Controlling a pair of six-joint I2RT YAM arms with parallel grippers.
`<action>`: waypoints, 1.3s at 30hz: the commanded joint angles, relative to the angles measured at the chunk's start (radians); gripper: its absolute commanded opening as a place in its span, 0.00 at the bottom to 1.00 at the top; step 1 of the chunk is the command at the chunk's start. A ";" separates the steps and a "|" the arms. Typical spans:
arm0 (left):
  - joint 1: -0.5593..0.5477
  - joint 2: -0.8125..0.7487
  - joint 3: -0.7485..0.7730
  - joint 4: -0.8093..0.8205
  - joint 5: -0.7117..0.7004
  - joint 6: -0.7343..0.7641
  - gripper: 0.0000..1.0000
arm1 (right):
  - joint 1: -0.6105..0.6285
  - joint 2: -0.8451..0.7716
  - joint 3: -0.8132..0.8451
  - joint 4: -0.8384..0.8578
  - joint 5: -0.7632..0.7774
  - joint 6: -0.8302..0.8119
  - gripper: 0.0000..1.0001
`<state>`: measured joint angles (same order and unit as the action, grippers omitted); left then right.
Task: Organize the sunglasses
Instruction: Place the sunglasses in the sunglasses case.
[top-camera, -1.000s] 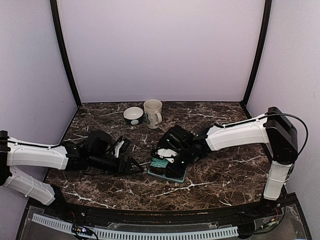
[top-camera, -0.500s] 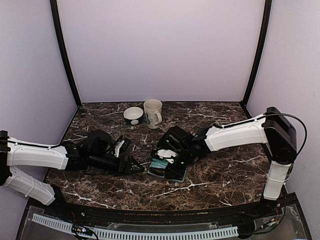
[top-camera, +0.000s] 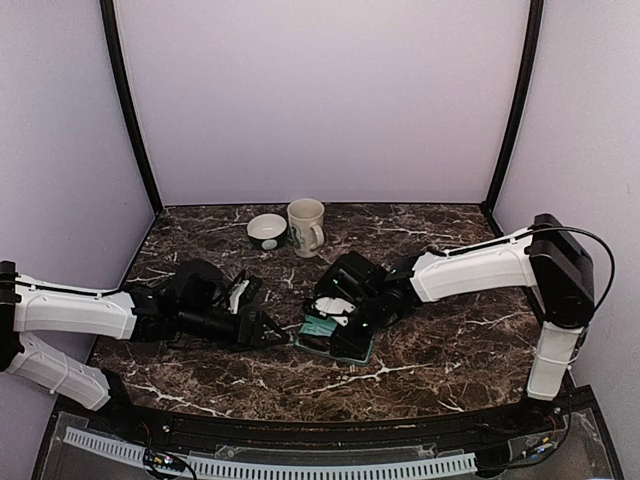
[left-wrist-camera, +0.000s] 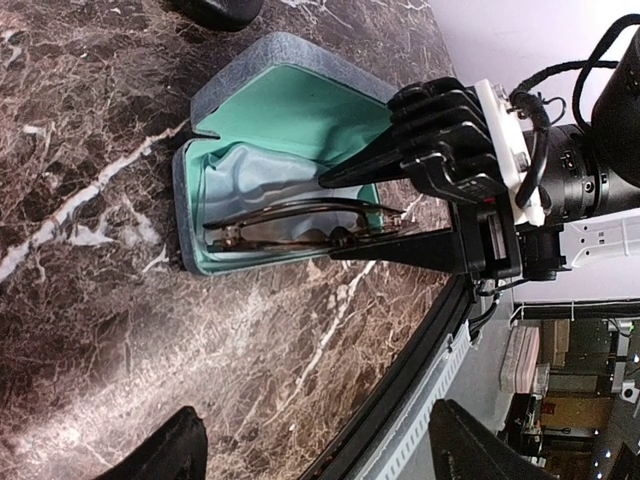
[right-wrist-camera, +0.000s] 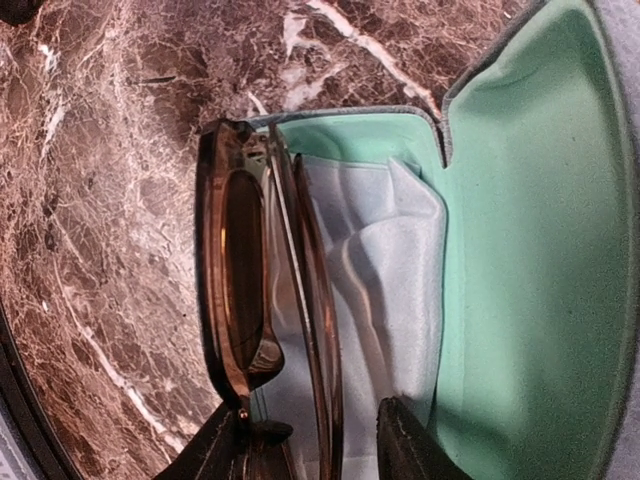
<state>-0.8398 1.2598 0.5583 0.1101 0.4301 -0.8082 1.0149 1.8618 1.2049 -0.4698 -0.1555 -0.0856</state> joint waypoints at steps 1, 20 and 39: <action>-0.001 0.005 -0.007 0.028 0.015 -0.005 0.78 | 0.000 -0.053 0.006 0.017 0.028 0.022 0.46; -0.002 0.025 -0.008 0.045 0.036 -0.014 0.78 | 0.032 -0.072 0.012 -0.004 0.100 0.044 0.34; -0.002 0.031 -0.014 0.055 0.031 -0.012 0.77 | 0.046 -0.128 -0.014 0.015 0.140 0.072 0.29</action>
<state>-0.8398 1.2922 0.5564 0.1493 0.4629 -0.8238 1.0508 1.7870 1.2037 -0.4728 -0.0296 -0.0357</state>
